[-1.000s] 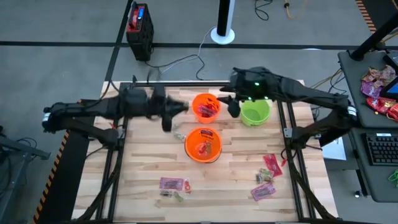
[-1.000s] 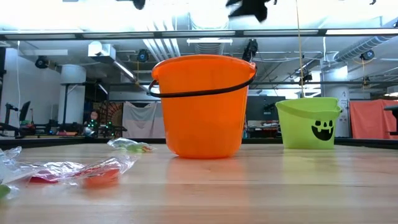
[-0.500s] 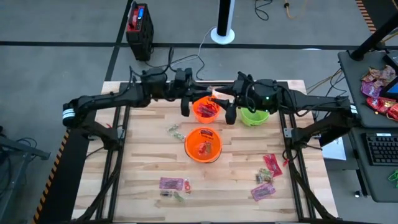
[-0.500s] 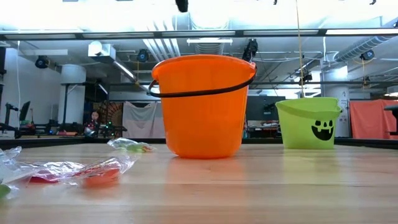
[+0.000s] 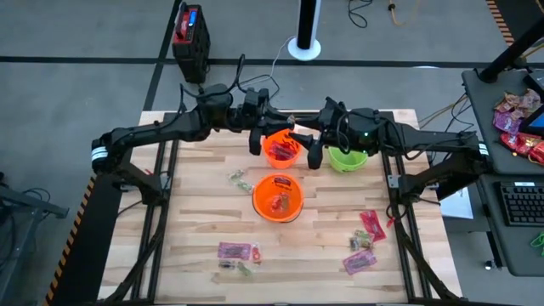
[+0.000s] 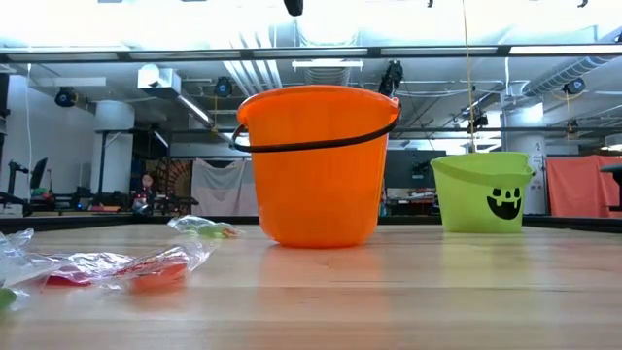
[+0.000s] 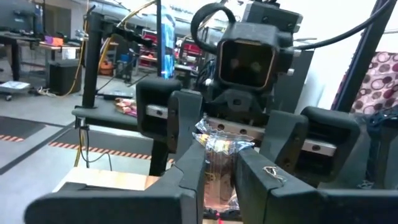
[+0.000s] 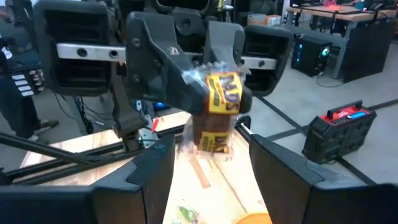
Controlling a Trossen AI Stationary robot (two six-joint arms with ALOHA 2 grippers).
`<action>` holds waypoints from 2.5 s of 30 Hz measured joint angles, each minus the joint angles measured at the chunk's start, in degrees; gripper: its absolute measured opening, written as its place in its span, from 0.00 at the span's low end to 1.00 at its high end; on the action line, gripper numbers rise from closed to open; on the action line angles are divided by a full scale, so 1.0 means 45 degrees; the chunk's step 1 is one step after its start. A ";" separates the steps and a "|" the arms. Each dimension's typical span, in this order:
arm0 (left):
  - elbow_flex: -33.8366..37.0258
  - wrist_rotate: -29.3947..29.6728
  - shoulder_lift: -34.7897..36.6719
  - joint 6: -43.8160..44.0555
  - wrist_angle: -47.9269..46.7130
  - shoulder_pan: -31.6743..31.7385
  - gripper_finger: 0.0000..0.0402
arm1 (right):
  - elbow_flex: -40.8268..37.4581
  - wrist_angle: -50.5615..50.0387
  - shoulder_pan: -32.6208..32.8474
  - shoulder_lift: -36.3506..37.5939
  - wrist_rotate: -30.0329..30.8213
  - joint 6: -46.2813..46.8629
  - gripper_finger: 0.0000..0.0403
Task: Sort candy by brand, put in halloween buckets
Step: Put the brown candy into the green bin, then put the green candy into the bottom orange bin
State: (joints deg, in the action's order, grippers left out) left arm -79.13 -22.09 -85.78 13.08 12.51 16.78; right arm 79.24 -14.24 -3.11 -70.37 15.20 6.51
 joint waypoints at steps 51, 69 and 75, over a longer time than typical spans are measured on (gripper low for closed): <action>0.0024 0.0067 0.0167 0.0933 -0.4644 0.1384 0.54 | -0.1152 -1.2889 -0.3568 -0.0053 0.1427 0.8102 0.02; 0.0024 0.0188 0.0636 0.0116 -0.8693 0.1384 0.54 | -0.3254 -1.2287 -0.4653 -0.0062 -0.0380 0.9190 0.28; 0.0531 0.2407 0.0754 -0.3344 -1.5094 0.1331 0.54 | -0.3012 -1.2204 -0.4653 -0.0039 -0.0384 0.9240 0.44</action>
State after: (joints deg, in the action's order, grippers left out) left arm -76.74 -11.26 -82.39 -1.97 -55.41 22.76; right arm 65.69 -69.16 -24.05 -70.54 13.47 48.09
